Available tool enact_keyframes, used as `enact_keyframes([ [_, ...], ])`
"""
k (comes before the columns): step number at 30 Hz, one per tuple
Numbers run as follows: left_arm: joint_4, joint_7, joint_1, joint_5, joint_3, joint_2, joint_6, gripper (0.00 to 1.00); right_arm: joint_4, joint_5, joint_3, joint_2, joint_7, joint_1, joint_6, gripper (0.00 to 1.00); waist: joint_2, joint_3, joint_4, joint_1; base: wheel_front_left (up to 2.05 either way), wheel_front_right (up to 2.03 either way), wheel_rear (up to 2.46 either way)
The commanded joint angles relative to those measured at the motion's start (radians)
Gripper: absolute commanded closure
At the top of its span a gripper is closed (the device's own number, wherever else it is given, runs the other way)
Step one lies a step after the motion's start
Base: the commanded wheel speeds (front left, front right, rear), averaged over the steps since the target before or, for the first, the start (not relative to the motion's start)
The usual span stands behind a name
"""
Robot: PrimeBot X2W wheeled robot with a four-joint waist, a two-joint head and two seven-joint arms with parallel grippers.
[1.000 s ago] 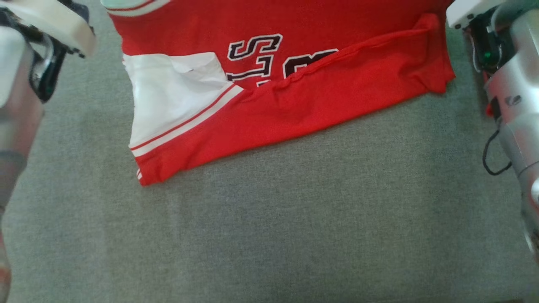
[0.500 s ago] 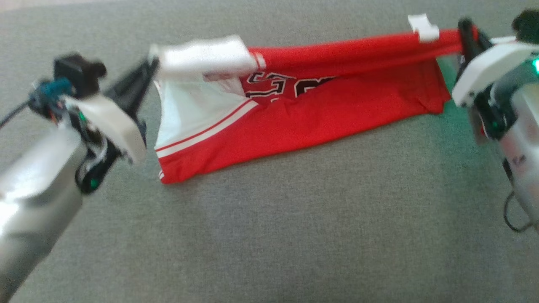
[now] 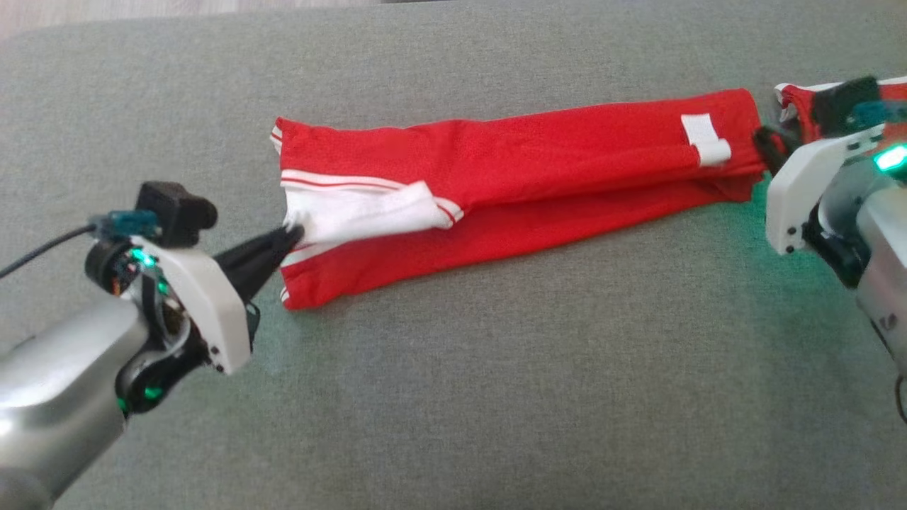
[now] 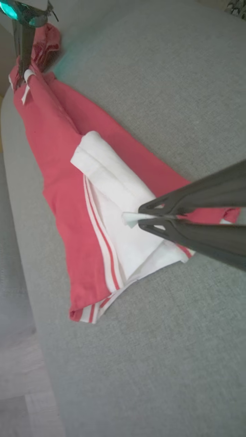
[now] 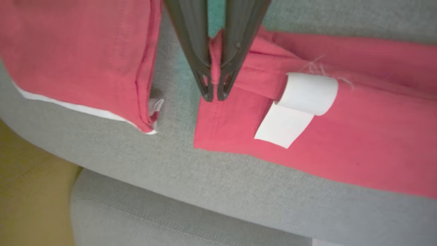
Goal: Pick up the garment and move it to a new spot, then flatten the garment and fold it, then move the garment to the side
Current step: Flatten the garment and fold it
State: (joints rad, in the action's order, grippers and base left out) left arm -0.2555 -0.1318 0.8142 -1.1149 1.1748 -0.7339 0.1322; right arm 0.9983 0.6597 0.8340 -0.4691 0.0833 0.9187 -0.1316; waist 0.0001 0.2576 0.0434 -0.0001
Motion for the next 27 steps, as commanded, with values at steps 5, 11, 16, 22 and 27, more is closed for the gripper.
enact_keyframes([
  [5,0.035,-0.048,0.012,-0.024,-0.014,-0.058,-0.002,1.00,-0.054,0.049,0.091,-0.051,0.069,-0.017,0.001,1.00,-0.0001,0.002,-0.015,0.0001,0.00,0.00,0.00],
  [11,0.035,-0.062,0.006,-0.024,-0.003,-0.054,-0.010,1.00,-0.074,0.108,0.137,-0.064,0.121,-0.016,0.001,0.67,-0.0001,0.004,-0.026,0.0001,0.00,0.00,0.00],
  [16,0.015,-0.017,0.003,0.004,-0.007,-0.031,-0.043,0.00,-0.070,0.172,0.136,-0.060,0.123,-0.009,0.001,0.00,-0.0001,-0.005,-0.033,0.0001,0.00,0.00,0.00],
  [22,-0.020,0.151,0.000,0.014,-0.090,0.005,-0.133,0.00,-0.042,0.289,0.039,-0.022,0.052,0.007,0.001,0.00,-0.0001,-0.044,-0.043,0.0001,0.00,0.00,0.00],
  [27,-0.043,0.359,-0.028,0.019,-0.200,0.043,-0.227,0.00,-0.073,0.328,-0.027,0.021,-0.138,0.005,0.001,0.00,-0.0001,-0.093,-0.059,0.0001,0.00,0.00,0.00],
])
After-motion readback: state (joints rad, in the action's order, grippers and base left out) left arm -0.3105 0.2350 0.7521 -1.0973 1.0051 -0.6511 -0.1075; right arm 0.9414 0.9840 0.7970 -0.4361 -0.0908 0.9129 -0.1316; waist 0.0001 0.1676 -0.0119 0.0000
